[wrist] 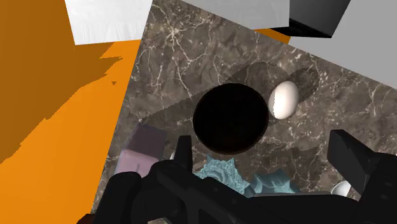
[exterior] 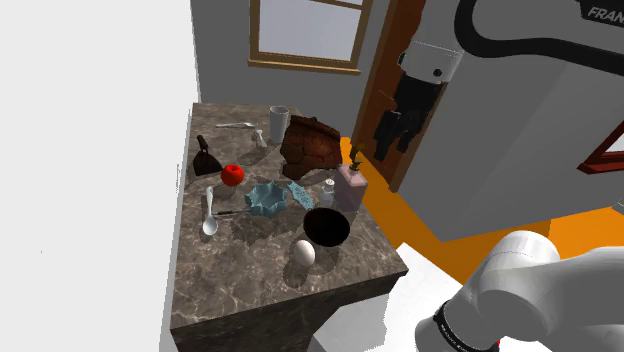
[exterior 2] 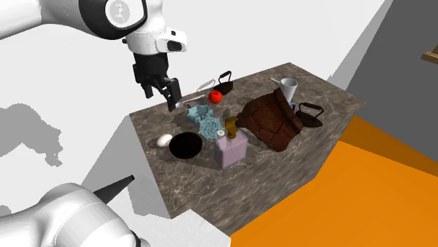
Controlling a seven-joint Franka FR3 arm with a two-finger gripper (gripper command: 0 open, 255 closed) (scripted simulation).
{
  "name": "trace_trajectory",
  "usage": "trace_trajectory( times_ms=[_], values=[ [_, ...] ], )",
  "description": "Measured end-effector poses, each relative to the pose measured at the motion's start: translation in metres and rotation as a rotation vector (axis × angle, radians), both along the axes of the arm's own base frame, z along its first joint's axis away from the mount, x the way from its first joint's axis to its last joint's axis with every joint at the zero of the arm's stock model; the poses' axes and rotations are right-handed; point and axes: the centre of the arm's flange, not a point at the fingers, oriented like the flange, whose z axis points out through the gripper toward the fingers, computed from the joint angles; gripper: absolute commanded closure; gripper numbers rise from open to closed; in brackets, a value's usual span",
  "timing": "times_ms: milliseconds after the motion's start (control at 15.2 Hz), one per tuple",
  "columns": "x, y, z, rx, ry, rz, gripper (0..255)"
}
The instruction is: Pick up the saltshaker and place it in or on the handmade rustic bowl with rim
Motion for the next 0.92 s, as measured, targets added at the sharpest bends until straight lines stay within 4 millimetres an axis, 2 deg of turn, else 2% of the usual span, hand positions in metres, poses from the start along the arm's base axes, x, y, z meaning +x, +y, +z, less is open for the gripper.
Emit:
trace_trajectory(
  times_ms=[132,264,924],
  values=[
    [0.004,-0.002,-0.005,-0.001,0.001,0.003,0],
    [0.017,-0.008,-0.020,-0.005,0.003,0.011,0],
    [0.104,-0.042,-0.109,-0.031,0.011,0.063,0]
  ],
)
